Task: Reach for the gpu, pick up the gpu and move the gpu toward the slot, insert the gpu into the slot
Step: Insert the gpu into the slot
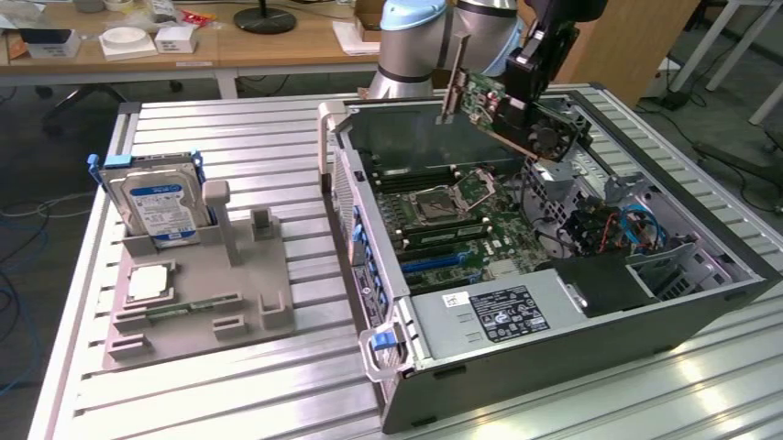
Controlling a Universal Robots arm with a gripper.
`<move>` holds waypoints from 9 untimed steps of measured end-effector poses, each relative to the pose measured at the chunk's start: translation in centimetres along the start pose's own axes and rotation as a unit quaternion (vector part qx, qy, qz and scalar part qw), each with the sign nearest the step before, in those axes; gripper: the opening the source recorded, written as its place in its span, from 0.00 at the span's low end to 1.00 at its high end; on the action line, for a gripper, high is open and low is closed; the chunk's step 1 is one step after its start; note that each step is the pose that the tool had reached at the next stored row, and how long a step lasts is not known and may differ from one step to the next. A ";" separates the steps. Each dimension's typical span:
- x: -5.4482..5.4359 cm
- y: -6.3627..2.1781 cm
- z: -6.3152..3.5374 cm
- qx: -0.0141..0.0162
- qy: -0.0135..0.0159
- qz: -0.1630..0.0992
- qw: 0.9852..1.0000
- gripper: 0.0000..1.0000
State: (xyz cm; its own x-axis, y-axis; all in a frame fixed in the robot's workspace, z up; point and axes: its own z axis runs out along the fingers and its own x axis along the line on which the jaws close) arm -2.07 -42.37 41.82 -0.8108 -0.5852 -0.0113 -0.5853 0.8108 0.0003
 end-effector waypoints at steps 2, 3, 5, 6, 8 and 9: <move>0.0 0.00 0.00 0.000 0.000 -0.010 1.000 0.26; 0.0 0.00 0.00 0.000 0.000 -0.014 1.000 0.26; 0.1 -0.01 0.00 0.000 0.000 -0.022 1.000 0.26; 0.1 -0.01 0.00 0.000 0.000 -0.025 1.000 0.26; 0.1 -0.02 0.00 0.000 0.000 -0.033 0.999 0.26; 0.1 -0.03 0.00 0.000 0.000 -0.038 0.999 0.26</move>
State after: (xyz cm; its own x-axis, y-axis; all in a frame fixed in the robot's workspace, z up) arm -2.15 -42.46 41.82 -0.7644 -0.6446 -0.0112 -0.6446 0.7645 0.0003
